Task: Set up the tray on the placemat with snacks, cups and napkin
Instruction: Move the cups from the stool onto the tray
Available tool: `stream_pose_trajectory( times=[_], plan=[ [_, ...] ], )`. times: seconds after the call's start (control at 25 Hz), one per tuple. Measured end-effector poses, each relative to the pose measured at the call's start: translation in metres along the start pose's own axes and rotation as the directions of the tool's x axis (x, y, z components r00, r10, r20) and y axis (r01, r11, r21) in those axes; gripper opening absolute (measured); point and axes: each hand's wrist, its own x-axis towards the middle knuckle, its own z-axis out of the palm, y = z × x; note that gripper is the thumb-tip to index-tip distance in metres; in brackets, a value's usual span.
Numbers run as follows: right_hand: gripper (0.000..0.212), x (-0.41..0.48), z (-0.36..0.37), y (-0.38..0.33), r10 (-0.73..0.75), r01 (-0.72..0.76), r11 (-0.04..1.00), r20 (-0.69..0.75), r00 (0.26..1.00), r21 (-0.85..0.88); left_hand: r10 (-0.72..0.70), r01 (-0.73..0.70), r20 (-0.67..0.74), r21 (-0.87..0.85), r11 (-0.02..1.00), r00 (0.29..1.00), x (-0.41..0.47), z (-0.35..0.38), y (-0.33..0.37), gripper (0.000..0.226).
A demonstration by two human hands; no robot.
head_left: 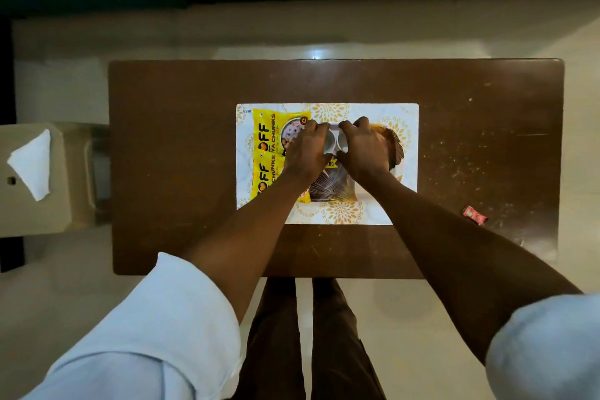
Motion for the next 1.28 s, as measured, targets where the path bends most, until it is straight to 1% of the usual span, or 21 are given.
stream_pose_trajectory(
  times=[0.32, 0.44, 0.6, 0.72, 0.84, 0.96, 1.04, 1.12, 1.2, 1.28],
  plan=[
    [0.062, 0.007, 0.001, 0.000, -0.033, 0.032, 0.999, 0.010, 0.999, 0.030, -0.013, 0.014, -0.019, 0.019, 1.000, 1.000, 0.007, 0.001, -0.002, 0.074],
    [0.064, 0.009, 0.004, 0.000, -0.045, 0.045, 0.999, 0.003, 0.999, 0.016, -0.014, 0.015, -0.030, 0.044, 0.999, 0.999, 0.008, 0.001, -0.001, 0.077],
    [0.077, 0.008, -0.005, 0.004, -0.062, 0.062, 0.997, 0.005, 0.998, -0.039, 0.030, -0.028, -0.039, 0.067, 0.997, 0.999, 0.003, -0.006, 0.000, 0.087],
    [0.084, -0.007, -0.031, -0.002, -0.061, 0.061, 0.994, 0.005, 0.998, -0.092, 0.019, -0.013, -0.055, 0.107, 0.994, 0.998, -0.012, -0.037, -0.001, 0.090],
    [0.084, -0.036, -0.070, -0.014, -0.098, 0.095, 0.988, -0.019, 0.995, -0.119, -0.022, 0.034, -0.101, 0.121, 0.992, 0.995, -0.044, -0.084, 0.003, 0.087],
    [0.083, -0.066, -0.138, -0.044, -0.192, 0.162, 0.972, -0.177, 0.965, -0.172, -0.030, 0.064, -0.163, 0.209, 0.976, 0.986, -0.097, -0.165, -0.001, 0.089],
    [0.085, -0.080, -0.196, -0.075, -0.255, 0.205, 0.958, -0.267, 0.929, -0.201, -0.034, 0.101, -0.246, 0.264, 0.959, 0.969, -0.136, -0.238, -0.006, 0.091],
    [0.091, -0.096, -0.253, -0.122, -0.321, 0.261, 0.941, -0.319, 0.892, -0.215, -0.055, 0.168, -0.376, 0.276, 0.946, 0.925, -0.188, -0.317, -0.017, 0.090],
    [0.096, -0.106, -0.304, -0.170, -0.387, 0.323, 0.919, -0.372, 0.843, -0.224, -0.093, 0.239, -0.500, 0.238, 0.941, 0.861, -0.235, -0.392, -0.024, 0.090],
    [0.099, -0.128, -0.365, -0.235, -0.491, 0.407, 0.870, -0.419, 0.764, -0.278, -0.124, 0.315, -0.647, 0.188, 0.930, 0.753, -0.295, -0.471, -0.033, 0.090]
  ],
)
